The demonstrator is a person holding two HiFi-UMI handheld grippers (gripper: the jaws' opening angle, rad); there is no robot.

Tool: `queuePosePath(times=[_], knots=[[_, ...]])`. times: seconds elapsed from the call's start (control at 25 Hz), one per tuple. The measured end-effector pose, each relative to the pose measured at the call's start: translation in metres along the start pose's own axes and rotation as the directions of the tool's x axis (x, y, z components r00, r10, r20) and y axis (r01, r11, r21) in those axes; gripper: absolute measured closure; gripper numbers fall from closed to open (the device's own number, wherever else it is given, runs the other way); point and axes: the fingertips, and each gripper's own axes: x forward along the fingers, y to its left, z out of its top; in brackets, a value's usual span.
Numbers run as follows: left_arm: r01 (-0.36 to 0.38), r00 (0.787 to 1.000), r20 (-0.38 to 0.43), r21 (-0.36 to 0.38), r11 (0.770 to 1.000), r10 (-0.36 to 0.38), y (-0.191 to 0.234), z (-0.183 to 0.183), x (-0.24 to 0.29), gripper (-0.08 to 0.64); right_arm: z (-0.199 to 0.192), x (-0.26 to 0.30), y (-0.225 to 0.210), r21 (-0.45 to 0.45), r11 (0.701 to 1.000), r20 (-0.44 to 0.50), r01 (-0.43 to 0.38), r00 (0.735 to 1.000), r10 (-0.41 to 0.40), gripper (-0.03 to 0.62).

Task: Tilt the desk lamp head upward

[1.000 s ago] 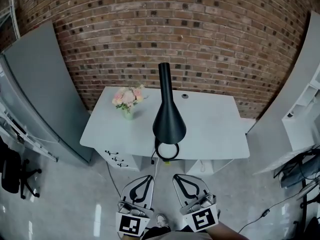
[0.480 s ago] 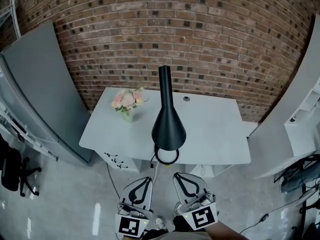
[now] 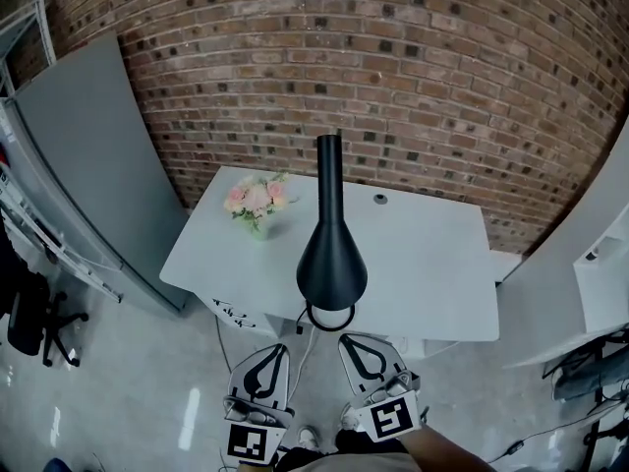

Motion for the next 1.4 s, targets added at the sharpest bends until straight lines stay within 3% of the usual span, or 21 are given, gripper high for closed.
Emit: queuePosePath(times=[1.0,1.4], knots=[[-0.107,0.992,-0.061,0.055,0.993,0.11,0.027,-0.022,-0.008,0.546,-0.07,0.058,-0.004,0.009,1.0,-0.033,-0.016,0.999,0.017,0.572],[-0.123,0.991,-0.055,0.051,0.991,0.126,0.029,-0.029,-0.003,0.546,-0.068,0.075,-0.016,0.009,1.0,-0.009,0.0,1.0,0.0,0.572]])
